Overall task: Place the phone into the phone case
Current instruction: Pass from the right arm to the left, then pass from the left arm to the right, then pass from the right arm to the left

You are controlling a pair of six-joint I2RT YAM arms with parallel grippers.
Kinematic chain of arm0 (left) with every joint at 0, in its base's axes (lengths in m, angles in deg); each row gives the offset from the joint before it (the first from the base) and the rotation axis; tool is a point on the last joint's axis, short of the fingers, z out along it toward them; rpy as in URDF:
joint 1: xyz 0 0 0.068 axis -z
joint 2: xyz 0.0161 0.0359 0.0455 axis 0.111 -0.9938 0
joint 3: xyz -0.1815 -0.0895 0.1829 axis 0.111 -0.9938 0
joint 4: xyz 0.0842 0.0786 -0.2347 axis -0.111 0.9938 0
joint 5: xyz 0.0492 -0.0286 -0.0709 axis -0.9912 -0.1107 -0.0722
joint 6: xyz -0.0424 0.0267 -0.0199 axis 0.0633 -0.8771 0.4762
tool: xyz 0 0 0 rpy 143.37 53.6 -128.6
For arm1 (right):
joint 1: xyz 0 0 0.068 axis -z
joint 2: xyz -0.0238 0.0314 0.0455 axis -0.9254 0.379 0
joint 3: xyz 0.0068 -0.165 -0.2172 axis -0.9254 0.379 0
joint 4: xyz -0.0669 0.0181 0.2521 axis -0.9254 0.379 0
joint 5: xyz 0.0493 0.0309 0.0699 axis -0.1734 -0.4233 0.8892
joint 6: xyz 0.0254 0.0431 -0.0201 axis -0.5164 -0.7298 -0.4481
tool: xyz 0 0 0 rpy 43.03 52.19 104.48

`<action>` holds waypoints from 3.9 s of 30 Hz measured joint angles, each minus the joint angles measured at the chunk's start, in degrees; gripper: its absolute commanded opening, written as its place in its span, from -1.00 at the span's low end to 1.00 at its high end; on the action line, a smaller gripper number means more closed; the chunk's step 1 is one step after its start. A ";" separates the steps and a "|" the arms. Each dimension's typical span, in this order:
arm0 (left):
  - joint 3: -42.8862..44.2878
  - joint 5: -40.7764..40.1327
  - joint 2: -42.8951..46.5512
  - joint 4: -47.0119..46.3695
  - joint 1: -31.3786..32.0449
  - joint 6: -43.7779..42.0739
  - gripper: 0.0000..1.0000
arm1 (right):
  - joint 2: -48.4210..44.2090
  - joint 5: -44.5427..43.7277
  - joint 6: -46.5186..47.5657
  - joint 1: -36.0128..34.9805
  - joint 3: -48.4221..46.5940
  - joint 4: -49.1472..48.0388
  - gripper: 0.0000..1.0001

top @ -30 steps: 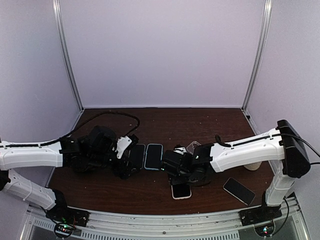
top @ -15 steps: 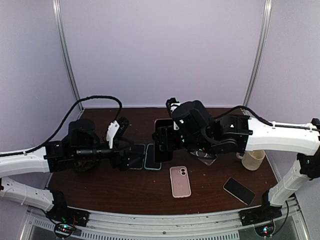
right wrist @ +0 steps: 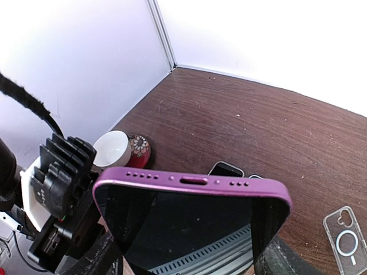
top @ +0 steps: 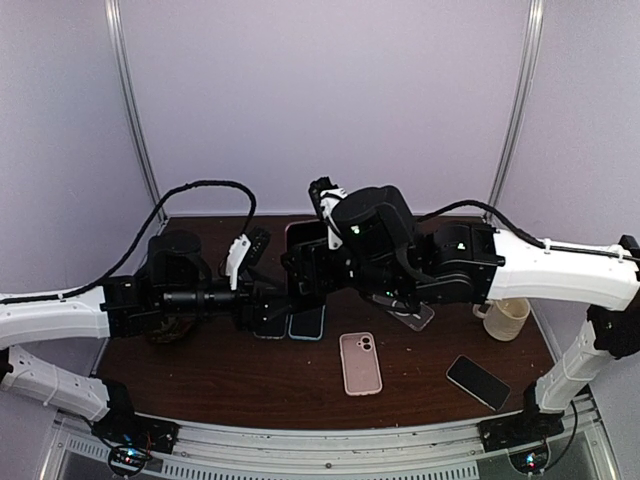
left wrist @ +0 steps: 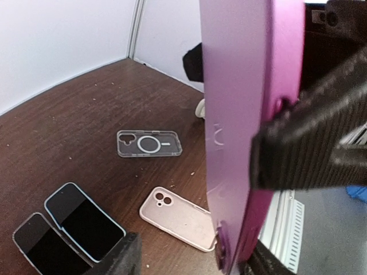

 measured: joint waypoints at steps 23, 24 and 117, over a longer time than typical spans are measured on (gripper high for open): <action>0.52 1.36 -1.20 -2.56 0.63 1.73 -1.00 | 0.07 0.09 3.98 0.17 3.19 -5.49 0.98; 0.42 1.38 -1.01 -2.73 0.63 1.86 -1.00 | -0.74 1.18 4.68 0.22 4.57 -6.73 0.99; -0.48 9.33 12.66 -0.42 2.97 -5.11 -1.00 | -26.56 34.07 29.59 5.81 29.92 -11.26 0.82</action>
